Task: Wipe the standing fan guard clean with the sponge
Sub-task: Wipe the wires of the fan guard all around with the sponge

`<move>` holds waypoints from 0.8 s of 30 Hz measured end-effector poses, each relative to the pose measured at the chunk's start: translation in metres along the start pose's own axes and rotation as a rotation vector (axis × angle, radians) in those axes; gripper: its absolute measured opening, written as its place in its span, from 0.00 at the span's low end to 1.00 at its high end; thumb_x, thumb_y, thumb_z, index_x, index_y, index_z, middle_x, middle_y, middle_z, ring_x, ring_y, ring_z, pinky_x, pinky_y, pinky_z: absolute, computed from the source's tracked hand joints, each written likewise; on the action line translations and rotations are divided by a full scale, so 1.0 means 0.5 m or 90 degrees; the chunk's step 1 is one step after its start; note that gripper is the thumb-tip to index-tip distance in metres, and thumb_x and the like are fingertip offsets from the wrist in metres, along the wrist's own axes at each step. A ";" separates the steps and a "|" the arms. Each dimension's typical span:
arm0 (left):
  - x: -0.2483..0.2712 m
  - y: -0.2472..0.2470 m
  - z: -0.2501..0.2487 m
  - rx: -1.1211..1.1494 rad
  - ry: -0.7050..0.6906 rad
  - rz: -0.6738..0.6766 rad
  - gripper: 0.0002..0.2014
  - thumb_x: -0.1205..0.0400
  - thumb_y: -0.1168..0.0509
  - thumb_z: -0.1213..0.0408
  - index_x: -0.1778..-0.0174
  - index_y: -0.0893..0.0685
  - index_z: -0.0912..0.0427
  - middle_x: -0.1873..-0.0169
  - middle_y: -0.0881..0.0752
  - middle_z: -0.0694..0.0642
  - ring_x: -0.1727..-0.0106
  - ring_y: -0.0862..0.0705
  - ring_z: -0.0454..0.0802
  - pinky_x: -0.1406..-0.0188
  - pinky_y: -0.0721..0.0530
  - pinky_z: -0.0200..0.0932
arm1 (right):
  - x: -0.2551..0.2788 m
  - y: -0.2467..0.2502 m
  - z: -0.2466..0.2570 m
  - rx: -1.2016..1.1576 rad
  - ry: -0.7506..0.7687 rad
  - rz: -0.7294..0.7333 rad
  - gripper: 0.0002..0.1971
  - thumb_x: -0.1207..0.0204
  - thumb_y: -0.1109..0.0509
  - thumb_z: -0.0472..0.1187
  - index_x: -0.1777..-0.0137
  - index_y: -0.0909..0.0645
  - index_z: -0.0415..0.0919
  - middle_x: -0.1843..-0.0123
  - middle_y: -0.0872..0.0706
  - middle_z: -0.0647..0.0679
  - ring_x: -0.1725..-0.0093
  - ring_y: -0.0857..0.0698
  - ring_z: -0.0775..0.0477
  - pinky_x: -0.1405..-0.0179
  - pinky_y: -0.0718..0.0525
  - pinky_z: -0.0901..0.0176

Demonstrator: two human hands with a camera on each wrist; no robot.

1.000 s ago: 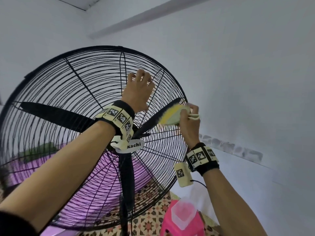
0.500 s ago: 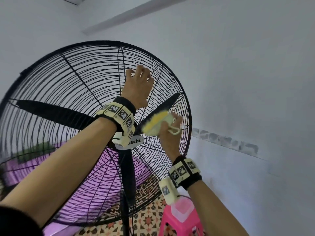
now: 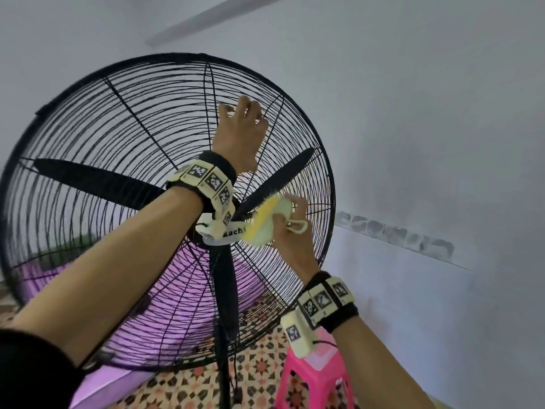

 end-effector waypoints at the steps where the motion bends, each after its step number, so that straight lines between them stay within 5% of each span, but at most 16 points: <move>1: -0.001 -0.001 0.001 0.004 -0.002 0.000 0.44 0.32 0.18 0.44 0.21 0.26 0.56 0.22 0.32 0.60 0.17 0.39 0.64 0.24 0.30 0.69 | -0.010 0.019 0.002 -0.017 -0.021 -0.060 0.18 0.15 0.38 0.33 0.29 0.34 0.47 0.59 0.17 0.50 0.64 0.15 0.46 0.76 0.12 0.43; 4: -0.004 -0.001 -0.006 0.009 -0.008 -0.009 0.45 0.33 0.18 0.42 0.22 0.24 0.54 0.23 0.31 0.58 0.18 0.38 0.63 0.24 0.30 0.67 | -0.027 0.045 0.001 -0.022 -0.019 -0.234 0.17 0.15 0.39 0.33 0.31 0.34 0.50 0.65 0.17 0.51 0.72 0.17 0.52 0.79 0.18 0.57; 10: -0.005 -0.003 -0.005 0.011 0.005 -0.014 0.44 0.34 0.17 0.43 0.23 0.23 0.55 0.23 0.30 0.59 0.19 0.37 0.63 0.26 0.29 0.67 | 0.015 -0.036 -0.009 -0.027 -0.002 -0.002 0.16 0.15 0.39 0.32 0.33 0.35 0.48 0.63 0.18 0.47 0.74 0.21 0.54 0.79 0.21 0.56; 15: 0.002 0.001 0.000 0.019 0.000 -0.014 0.47 0.35 0.17 0.40 0.21 0.25 0.54 0.23 0.31 0.59 0.19 0.38 0.63 0.26 0.30 0.67 | -0.039 0.025 0.021 -0.031 0.016 -0.251 0.16 0.15 0.40 0.31 0.31 0.35 0.44 0.73 0.22 0.52 0.82 0.28 0.59 0.85 0.32 0.66; 20: 0.001 0.001 -0.006 0.029 0.009 0.007 0.47 0.32 0.17 0.45 0.20 0.27 0.57 0.21 0.33 0.62 0.16 0.40 0.66 0.23 0.32 0.71 | 0.000 -0.031 0.009 -0.016 0.027 -0.027 0.14 0.16 0.38 0.32 0.36 0.33 0.47 0.67 0.18 0.48 0.76 0.22 0.56 0.80 0.24 0.59; 24: 0.008 -0.005 0.002 0.068 -0.013 -0.015 0.45 0.30 0.17 0.46 0.19 0.27 0.53 0.17 0.34 0.60 0.13 0.43 0.65 0.19 0.39 0.69 | -0.019 0.022 0.019 -0.019 0.016 -0.192 0.17 0.16 0.39 0.32 0.31 0.34 0.46 0.69 0.19 0.51 0.77 0.22 0.56 0.83 0.25 0.61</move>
Point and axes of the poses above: each hand's wrist, its own x-axis away from the middle knuckle, its own y-axis out of the back of the hand, z = x × y, the point moved 6 cm from there along -x, towards the middle knuckle
